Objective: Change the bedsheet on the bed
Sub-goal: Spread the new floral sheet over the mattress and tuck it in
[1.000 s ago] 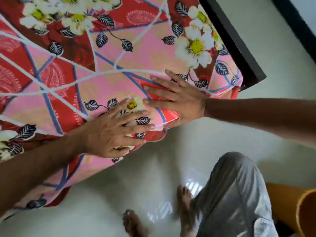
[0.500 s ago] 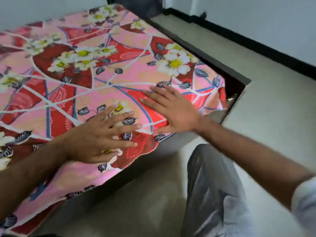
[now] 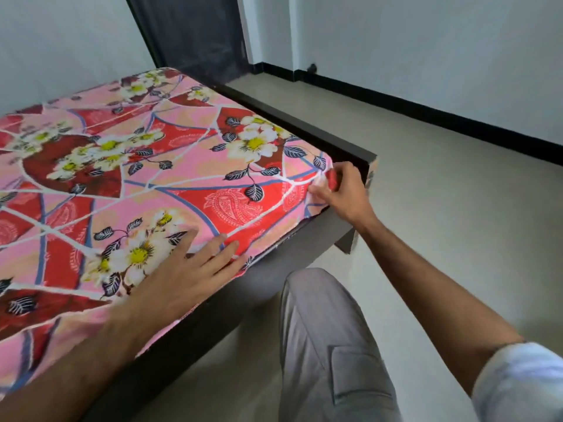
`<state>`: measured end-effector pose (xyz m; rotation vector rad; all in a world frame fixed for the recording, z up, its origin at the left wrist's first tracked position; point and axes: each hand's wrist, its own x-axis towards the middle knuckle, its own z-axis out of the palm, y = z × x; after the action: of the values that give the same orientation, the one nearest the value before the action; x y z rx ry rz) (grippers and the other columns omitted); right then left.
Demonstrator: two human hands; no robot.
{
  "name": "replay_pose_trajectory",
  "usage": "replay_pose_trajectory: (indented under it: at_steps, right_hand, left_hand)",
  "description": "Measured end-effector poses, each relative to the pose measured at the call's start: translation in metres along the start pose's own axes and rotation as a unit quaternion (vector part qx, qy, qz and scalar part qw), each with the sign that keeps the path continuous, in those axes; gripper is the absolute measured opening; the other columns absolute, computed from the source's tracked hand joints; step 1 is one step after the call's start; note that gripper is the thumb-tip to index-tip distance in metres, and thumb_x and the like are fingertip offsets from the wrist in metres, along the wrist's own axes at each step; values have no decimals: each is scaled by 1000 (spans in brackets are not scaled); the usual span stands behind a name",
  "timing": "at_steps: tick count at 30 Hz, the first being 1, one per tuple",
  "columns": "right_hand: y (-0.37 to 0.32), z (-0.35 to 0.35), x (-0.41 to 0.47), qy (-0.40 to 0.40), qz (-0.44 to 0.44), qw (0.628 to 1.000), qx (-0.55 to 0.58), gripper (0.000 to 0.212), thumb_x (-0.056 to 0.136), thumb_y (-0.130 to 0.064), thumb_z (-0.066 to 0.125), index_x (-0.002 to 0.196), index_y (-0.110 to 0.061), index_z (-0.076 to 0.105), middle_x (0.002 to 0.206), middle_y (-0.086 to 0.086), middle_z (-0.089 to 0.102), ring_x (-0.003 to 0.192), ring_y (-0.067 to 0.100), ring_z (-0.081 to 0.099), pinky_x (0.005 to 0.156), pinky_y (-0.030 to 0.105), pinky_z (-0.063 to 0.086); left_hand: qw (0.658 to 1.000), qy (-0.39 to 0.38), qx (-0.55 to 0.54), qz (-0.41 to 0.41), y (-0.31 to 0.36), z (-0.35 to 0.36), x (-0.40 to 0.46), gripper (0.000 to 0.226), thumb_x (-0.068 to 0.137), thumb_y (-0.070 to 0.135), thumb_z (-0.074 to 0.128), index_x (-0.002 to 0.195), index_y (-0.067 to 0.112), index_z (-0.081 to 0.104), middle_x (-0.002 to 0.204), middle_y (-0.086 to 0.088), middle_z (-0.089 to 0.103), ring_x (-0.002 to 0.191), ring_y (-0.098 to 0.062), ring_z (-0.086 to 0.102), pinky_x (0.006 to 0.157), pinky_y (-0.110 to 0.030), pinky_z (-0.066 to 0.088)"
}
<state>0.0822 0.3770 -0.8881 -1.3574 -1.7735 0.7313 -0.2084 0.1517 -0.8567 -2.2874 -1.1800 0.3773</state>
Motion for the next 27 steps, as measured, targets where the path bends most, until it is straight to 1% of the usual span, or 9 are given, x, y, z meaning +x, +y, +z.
replay_pose_trajectory:
  at_steps: [2,4,8,12,14,18,21,24,27]
  right_hand:
    - [6,-5,12,-1,18,1000,9,60,68,-49,87,101,-13,54,100,0,59,82,8,57,62,20,43]
    - [12,-7,18,-6,41,999,13,53,71,-46,87,93,-11,54,88,-3,62,73,9,57,57,23,42]
    - [20,-7,19,-88,35,995,-7,40,84,-51,72,97,-14,70,91,0,75,82,19,71,77,43,59]
    - [21,-21,16,-142,11,990,-19,28,91,-42,69,105,-19,71,97,0,76,85,18,73,82,44,59]
    - [24,-32,16,-162,-3,986,-39,26,92,-40,69,105,-18,70,99,-2,75,85,15,72,81,40,59]
    - [21,-46,15,-200,-39,975,-85,30,93,-41,66,108,-15,65,104,-9,71,83,5,68,70,20,54]
    - [24,-49,13,-217,-48,971,-93,30,93,-40,66,110,-16,65,107,-9,71,82,2,67,67,16,50]
    - [30,-49,7,-219,-50,969,-100,26,93,-40,66,106,-18,63,97,-15,67,75,-9,63,59,6,44]
    - [36,-48,2,-221,-50,969,-98,29,93,-40,66,108,-15,64,96,-14,66,76,-9,63,59,3,45]
  left_hand:
    - [1000,17,-1,-7,-1,-4,14,63,70,7,72,132,9,59,134,-18,57,122,-41,54,92,-59,47]
    - [999,49,10,16,1,-3,24,38,77,8,73,113,10,61,120,-15,61,111,-36,58,84,-51,48]
    - [993,115,-19,19,3,4,34,17,90,17,65,103,15,56,99,-7,64,96,-28,61,79,-43,48]
    - [981,177,-81,11,17,3,34,7,97,22,63,98,16,65,97,-2,68,91,-23,64,80,-38,45]
    - [976,188,-111,9,25,3,32,18,103,20,53,94,15,68,95,-2,68,89,-24,65,81,-36,44]
    - [973,187,-136,15,31,4,30,10,96,9,61,91,12,69,94,-5,68,87,-26,66,79,-37,46]
    - [967,194,-165,34,33,1,32,21,101,17,54,92,11,72,95,-6,70,89,-25,67,81,-36,49]
    - [965,183,-187,31,37,6,30,40,109,27,40,93,10,73,97,-6,71,92,-23,68,87,-33,48]
    - [960,183,-210,33,40,13,32,33,106,24,45,93,10,72,96,-6,70,92,-23,67,88,-34,49]
